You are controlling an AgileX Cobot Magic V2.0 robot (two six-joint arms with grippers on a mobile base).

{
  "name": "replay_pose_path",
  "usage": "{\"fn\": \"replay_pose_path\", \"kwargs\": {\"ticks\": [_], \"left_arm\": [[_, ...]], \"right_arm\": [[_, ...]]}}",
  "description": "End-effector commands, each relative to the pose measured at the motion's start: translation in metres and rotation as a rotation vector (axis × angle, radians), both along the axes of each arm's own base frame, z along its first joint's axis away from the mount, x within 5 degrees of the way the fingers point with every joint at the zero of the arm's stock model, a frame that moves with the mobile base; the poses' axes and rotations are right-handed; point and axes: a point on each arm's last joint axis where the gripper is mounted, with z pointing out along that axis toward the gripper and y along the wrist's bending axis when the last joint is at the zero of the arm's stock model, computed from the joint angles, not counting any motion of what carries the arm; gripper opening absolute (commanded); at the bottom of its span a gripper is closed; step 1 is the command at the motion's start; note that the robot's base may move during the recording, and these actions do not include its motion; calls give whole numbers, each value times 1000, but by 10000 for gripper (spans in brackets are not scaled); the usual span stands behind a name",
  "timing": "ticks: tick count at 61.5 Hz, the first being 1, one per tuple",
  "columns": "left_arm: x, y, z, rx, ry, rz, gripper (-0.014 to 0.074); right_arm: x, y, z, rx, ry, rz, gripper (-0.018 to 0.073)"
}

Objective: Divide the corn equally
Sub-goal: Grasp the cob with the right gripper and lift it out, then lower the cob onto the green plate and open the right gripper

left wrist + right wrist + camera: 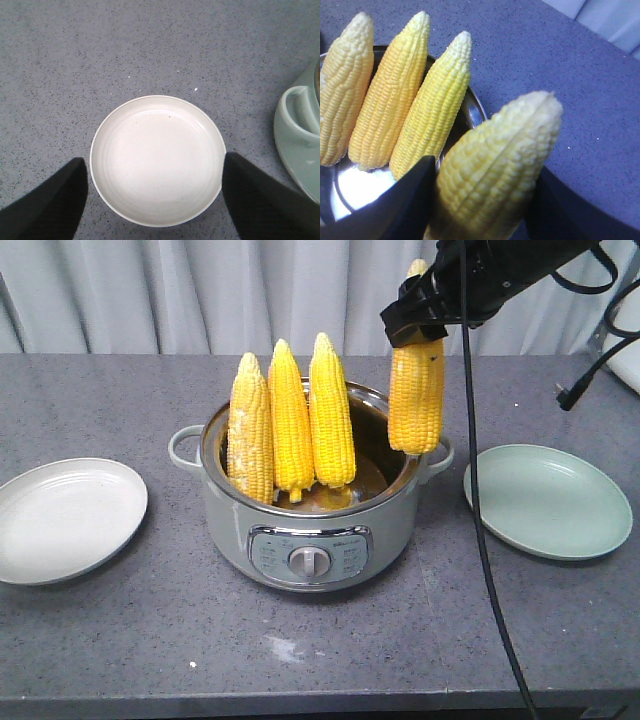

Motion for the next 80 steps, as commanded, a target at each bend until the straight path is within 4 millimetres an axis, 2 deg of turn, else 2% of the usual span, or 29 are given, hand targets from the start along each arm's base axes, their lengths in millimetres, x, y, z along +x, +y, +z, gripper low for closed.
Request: {"fn": "replay_pose_path", "kwargs": {"ticks": [1,5,12,22,31,40,48,64,80], "left_arm": [[-1,0,18,-14,-112,3,544],[-1,0,18,-14,-111,3,544],[-1,0,17,-14,-110,3,544],[-1,0,17,-14,-110,3,544],[-1,0,18,-14,-112,3,544],[-1,0,18,-14,-112,3,544],[-1,0,18,-14,-112,3,544],[-1,0,18,-14,-113,3,544],[-1,0,18,-14,-113,3,544]], "right_arm": [[-19,-10,38,35,-117,-31,129],[-21,-14,39,32,-103,-54,130],[-17,-36,37,50,-62,-119,132],[-12,-88,34,76,6,-243,133],[-3,-135,22,109,70,-346,133],[11,-164,2,105,119,-424,133],[24,-172,-21,98,182,-444,133],[37,-174,-94,69,396,-437,136],[48,-178,-112,63,413,-471,172]]}}
